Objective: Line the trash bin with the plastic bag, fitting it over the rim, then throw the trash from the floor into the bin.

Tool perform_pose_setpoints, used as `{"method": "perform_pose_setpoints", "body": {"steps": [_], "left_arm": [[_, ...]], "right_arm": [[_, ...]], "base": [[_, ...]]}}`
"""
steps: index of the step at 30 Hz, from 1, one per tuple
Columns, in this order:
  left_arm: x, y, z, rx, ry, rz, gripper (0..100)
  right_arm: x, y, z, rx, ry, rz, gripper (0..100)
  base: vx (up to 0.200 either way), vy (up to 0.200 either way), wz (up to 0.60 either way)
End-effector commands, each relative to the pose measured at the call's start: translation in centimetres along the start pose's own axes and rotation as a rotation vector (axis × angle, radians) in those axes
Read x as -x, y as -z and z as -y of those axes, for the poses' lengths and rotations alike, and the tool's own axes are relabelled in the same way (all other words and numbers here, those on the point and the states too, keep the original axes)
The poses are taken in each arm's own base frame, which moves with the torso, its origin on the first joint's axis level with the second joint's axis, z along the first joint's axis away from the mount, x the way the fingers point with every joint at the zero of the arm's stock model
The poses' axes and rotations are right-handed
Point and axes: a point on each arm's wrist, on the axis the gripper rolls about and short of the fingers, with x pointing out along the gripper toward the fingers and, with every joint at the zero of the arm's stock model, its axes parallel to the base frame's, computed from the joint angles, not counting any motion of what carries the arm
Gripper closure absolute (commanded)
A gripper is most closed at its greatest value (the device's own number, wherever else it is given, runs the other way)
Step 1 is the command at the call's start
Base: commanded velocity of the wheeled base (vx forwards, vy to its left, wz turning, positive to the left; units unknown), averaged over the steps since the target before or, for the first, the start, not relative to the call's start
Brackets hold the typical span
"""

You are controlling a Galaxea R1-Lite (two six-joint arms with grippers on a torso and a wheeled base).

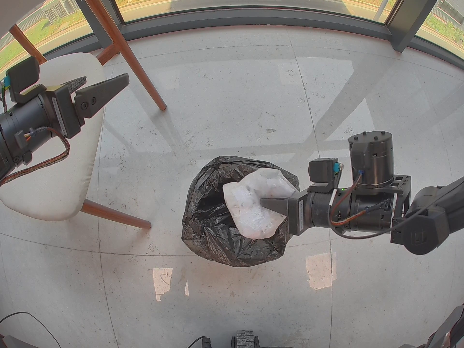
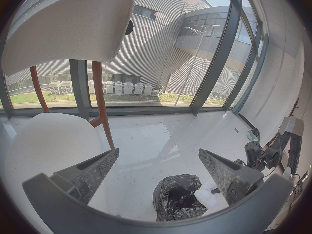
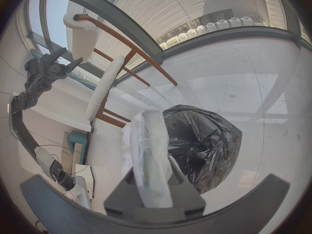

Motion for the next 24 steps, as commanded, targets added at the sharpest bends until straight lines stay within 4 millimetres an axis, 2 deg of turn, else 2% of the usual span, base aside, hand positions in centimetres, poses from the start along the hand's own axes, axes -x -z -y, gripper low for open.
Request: {"method": "perform_pose_setpoints", "body": {"steps": [1, 6, 11, 12, 16, 18, 21, 24], "left_arm": [[0.3, -0.2, 0.0, -0.003, -0.001, 0.008, 0], [0.8, -0.6, 0.0, 0.0, -0.001, 0.026, 0], [1.0, -0.7, 0.0, 0.005, -0.01, 0.032, 0], [1.8, -1.1, -0.3, 0.004, -0.034, 0.05, 0], [4.4, -0.2, -1.8, -0.002, -0.148, 0.042, 0], [6.2, 1.1, -2.4, 0.002, -0.217, 0.017, 0], [8.8, 2.6, -2.2, 0.039, -0.253, 0.01, 0], [11.8, 4.6, -1.7, 0.058, -0.327, 0.007, 0]], "right_arm": [[-1.3, 0.2, 0.3, -0.001, 0.021, -0.011, 0], [-0.4, -0.3, 0.9, -0.015, 0.098, 0.026, 0], [2.5, -2.4, 1.4, -0.019, 0.132, 0.128, 0], [4.2, -3.2, 1.9, -0.03, 0.179, 0.178, 0], [7.4, -3.4, 3.5, -0.143, 0.31, 0.25, 0], [9.8, -3.0, 4.5, -0.247, 0.399, 0.301, 0], [13.6, -2.2, 5.8, -0.299, 0.508, 0.359, 0], [18.6, -0.3, 6.8, -0.318, 0.656, 0.408, 0]], "base": [[0.0, 0.0, 0.0], [0.0, 0.0, 0.0], [0.0, 0.0, 0.0], [0.0, 0.0, 0.0], [0.0, 0.0, 0.0], [0.0, 0.0, 0.0], [0.0, 0.0, 0.0], [0.0, 0.0, 0.0]]}}
